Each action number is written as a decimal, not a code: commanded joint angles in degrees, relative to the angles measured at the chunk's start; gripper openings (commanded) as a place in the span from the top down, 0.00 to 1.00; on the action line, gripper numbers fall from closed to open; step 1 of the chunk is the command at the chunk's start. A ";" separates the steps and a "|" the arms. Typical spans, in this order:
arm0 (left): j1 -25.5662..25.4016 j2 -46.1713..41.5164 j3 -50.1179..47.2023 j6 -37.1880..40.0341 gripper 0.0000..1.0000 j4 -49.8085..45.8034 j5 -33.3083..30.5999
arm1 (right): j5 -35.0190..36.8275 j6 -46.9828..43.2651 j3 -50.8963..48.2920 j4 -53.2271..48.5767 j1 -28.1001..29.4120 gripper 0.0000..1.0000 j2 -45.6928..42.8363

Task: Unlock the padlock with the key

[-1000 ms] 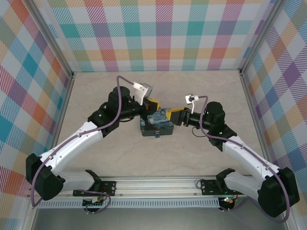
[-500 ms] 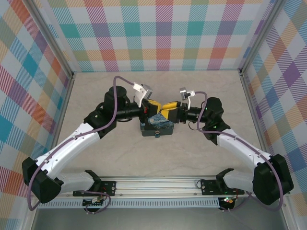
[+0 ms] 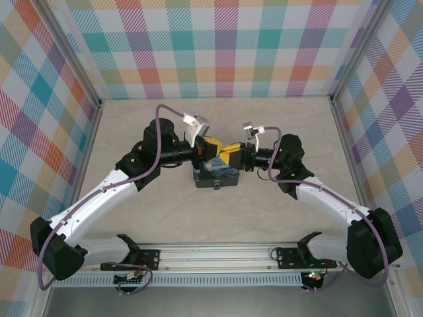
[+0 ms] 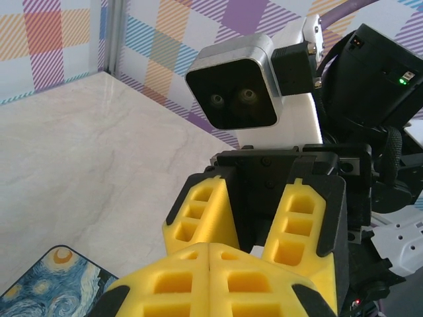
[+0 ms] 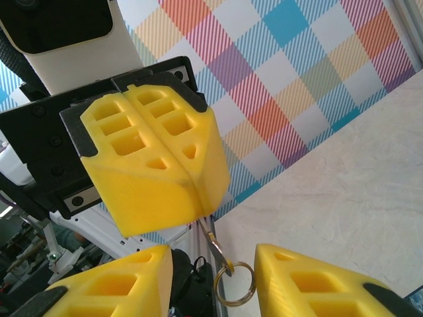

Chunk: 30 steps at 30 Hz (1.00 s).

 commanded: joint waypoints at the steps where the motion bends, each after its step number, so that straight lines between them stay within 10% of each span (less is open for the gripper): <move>1: -0.24 -1.03 0.40 -0.56 1.00 1.47 -0.87 | -1.16 -0.41 0.90 1.98 0.43 0.64 -0.04; 19: -0.22 -0.62 0.13 -0.86 1.00 2.07 -1.42 | 0.86 -1.34 0.26 -0.91 0.52 0.93 -1.62; 30: 0.29 -3.63 -0.98 0.19 0.39 -1.46 -8.92 | 10.32 -9.59 1.39 -20.53 0.56 0.97 -5.62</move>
